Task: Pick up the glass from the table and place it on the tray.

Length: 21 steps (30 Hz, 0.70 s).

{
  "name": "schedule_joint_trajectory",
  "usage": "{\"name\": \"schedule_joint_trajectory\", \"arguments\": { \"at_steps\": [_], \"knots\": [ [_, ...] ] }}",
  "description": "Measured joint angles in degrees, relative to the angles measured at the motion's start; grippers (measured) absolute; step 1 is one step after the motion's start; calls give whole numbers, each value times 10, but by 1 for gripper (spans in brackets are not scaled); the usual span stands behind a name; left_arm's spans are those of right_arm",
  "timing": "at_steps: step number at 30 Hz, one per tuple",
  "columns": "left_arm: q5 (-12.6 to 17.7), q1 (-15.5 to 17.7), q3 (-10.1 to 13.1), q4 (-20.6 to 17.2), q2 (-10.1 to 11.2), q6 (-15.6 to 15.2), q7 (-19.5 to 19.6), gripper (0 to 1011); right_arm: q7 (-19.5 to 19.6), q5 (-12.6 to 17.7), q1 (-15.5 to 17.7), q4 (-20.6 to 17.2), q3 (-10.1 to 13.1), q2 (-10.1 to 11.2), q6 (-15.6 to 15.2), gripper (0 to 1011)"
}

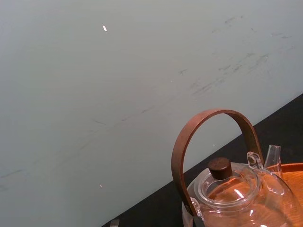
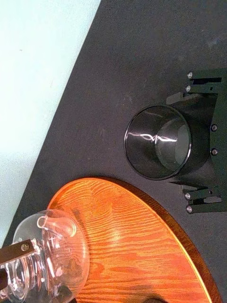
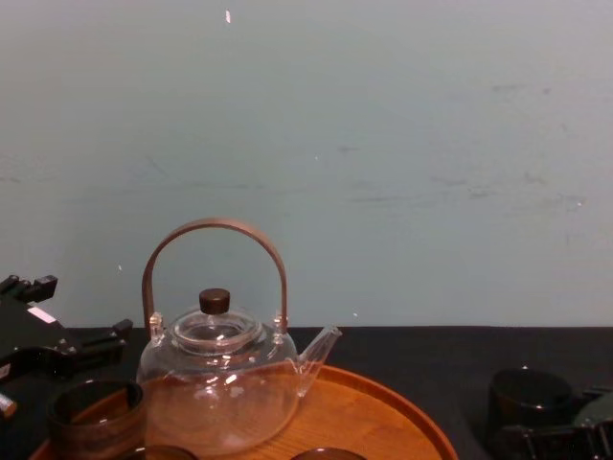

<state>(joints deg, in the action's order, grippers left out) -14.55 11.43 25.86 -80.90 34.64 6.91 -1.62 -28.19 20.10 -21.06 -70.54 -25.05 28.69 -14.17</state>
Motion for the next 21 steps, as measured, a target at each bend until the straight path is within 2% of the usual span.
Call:
{"name": "schedule_joint_trajectory", "arguments": {
  "at_steps": [21],
  "knots": [
    [0, 0, 0, 0, 0, 0, 0, 1001, -3, -21, -22, 23, -8, -19, 0, 1002]
  ]
}}
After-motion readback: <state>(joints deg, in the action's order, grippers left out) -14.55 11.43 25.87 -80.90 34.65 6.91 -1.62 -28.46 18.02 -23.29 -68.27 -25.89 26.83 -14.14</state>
